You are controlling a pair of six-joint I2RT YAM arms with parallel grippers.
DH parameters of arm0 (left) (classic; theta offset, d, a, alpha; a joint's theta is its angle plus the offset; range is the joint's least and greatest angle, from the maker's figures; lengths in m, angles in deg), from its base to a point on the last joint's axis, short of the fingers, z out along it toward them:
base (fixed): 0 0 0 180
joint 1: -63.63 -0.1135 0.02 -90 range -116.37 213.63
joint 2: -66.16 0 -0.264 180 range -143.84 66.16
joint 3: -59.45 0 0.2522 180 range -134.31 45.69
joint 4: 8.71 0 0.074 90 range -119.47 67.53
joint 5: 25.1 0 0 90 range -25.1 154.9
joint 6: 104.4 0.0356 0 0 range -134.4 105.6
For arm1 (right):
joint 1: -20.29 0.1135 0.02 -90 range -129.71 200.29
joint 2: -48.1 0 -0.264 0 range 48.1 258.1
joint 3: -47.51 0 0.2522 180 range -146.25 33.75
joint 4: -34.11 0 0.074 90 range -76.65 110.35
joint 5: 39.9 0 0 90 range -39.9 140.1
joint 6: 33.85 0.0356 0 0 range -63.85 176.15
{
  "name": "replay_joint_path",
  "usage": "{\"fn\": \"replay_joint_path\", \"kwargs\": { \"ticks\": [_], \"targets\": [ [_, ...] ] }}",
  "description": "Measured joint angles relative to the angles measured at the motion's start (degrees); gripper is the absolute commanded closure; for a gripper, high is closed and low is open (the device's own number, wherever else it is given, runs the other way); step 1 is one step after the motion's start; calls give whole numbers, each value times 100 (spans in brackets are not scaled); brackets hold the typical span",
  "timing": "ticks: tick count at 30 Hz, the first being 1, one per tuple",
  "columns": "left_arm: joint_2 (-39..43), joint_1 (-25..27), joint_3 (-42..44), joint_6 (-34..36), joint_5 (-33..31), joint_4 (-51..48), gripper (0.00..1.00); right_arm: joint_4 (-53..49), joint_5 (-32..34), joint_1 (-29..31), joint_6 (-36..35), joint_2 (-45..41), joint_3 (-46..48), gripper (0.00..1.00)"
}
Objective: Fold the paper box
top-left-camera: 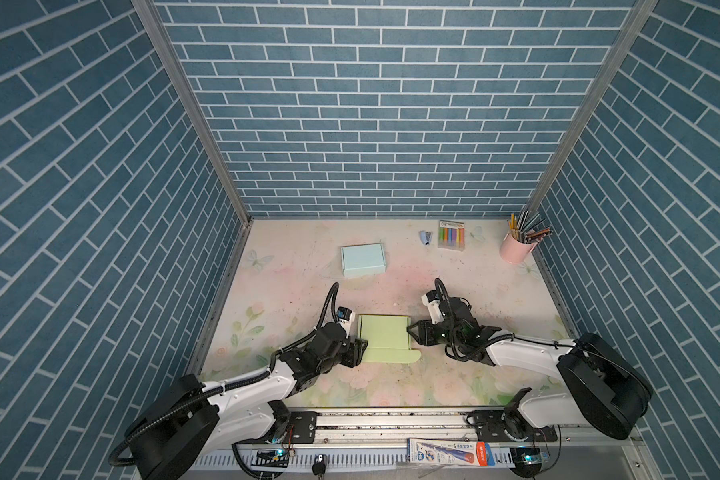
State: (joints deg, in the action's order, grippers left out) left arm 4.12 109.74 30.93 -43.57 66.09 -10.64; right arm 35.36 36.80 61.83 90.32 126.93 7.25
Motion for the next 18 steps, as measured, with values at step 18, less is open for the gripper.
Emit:
{"fn": "replay_joint_path", "kwargs": {
  "ticks": [18],
  "targets": [
    [208, 4, -33, 2, -129, -400, 38, -601, -44, 247, -103, -1202, 68, 40]
  ]
}}
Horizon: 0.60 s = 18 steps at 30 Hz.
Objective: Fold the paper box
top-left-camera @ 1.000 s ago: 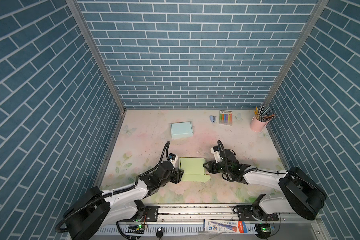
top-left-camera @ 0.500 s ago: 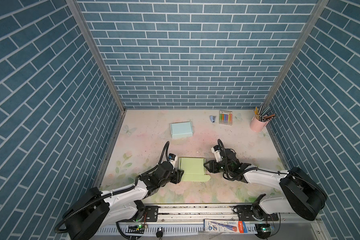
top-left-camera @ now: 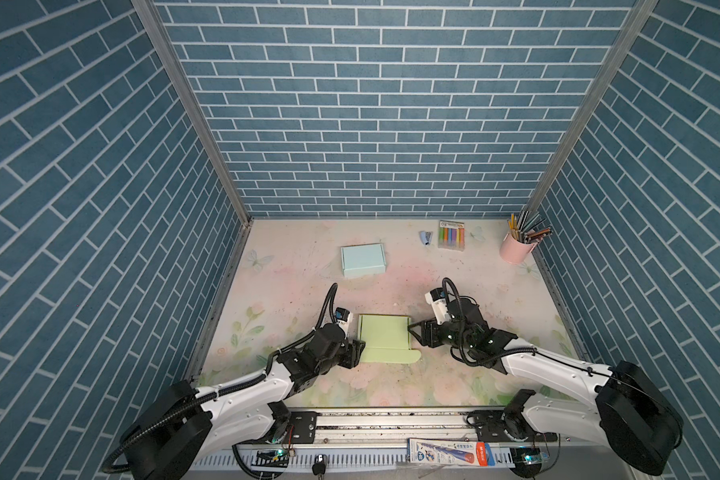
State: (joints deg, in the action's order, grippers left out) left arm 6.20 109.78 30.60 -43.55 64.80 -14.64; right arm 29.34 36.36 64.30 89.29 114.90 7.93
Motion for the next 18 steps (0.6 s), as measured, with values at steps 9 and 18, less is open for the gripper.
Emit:
{"fn": "replay_joint_path", "kwargs": {
  "ticks": [9, 18],
  "targets": [
    [-212, 0, -140, 48, 9, 46, 44, 195, -37, 35, 4, 428, 138, 54],
    [-267, 24, -149, 7, 138, 258, 60, 514, -258, -98, -46, 1193, -153, 65]
  ]
}}
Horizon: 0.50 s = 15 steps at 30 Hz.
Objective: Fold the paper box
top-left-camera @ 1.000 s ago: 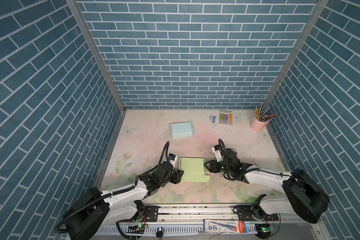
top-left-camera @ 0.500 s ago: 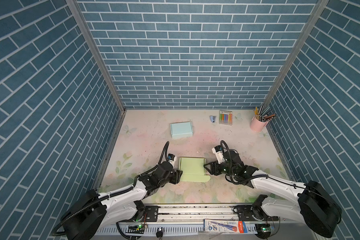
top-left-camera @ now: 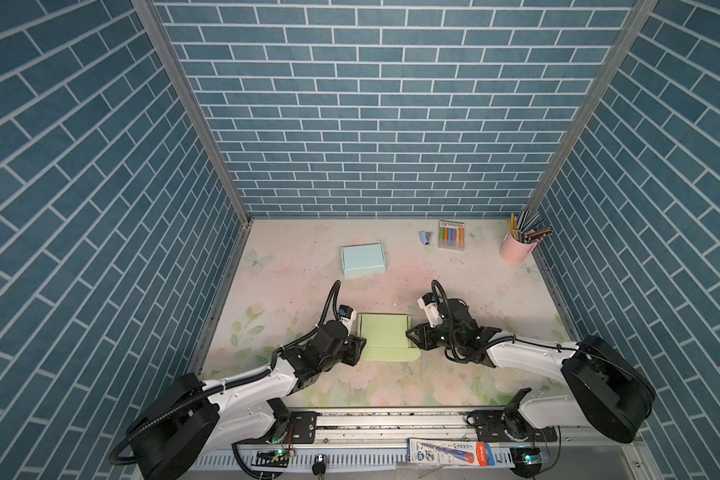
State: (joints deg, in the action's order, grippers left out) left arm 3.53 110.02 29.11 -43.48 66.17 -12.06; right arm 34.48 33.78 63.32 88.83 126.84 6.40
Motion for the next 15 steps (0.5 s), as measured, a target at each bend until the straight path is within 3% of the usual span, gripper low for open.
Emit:
{"fn": "replay_joint_path", "kwargs": {
  "ticks": [7, 12, 15],
  "targets": [
    [-79, 42, 0, -28, 31, 109, 64, 37, 9, -39, -157, 330, -337, 69],
    [-83, 42, 0, -26, -20, 74, 63, -103, 105, -44, -247, 284, -378, 55],
    [107, 42, 0, 0, -149, -138, 49, -417, 251, -42, -313, -2, -374, 48]
  ]
}}
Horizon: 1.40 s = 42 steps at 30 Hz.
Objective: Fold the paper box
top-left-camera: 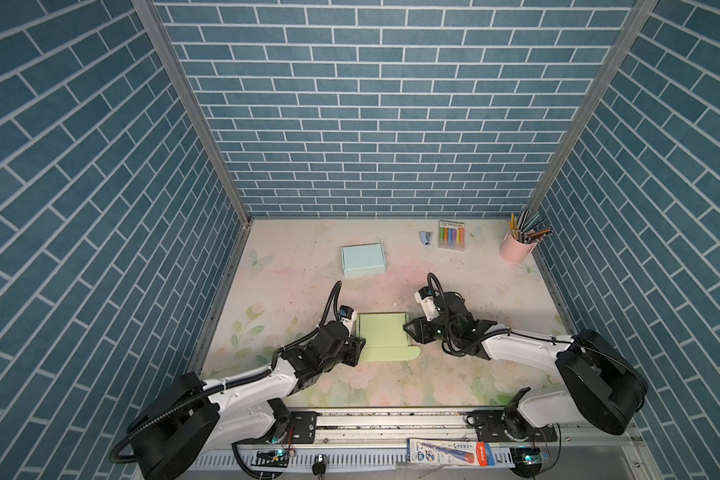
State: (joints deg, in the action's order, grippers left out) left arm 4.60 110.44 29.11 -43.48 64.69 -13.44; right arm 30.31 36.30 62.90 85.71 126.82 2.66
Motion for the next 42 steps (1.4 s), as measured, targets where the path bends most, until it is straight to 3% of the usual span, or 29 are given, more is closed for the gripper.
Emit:
{"fn": "replay_joint_path", "kwargs": {
  "ticks": [4, 10, 18, 42],
  "targets": [
    [535, 9, 0, -17, -173, -417, 32, -457, 293, 120, -9, -684, 2, 46],
    [1226, 435, -7, -142, -476, -990, 33, -1064, 723, 837, 90, -1408, 2, 46],
    [1231, 1202, -90, -457, -793, -1438, 35, -1235, 920, 1438, 481, -1388, 138, 42],
    [769, 1252, 52, -686, -787, -953, 38, -767, 885, 1639, 925, -935, 452, 38]
  ]
}}
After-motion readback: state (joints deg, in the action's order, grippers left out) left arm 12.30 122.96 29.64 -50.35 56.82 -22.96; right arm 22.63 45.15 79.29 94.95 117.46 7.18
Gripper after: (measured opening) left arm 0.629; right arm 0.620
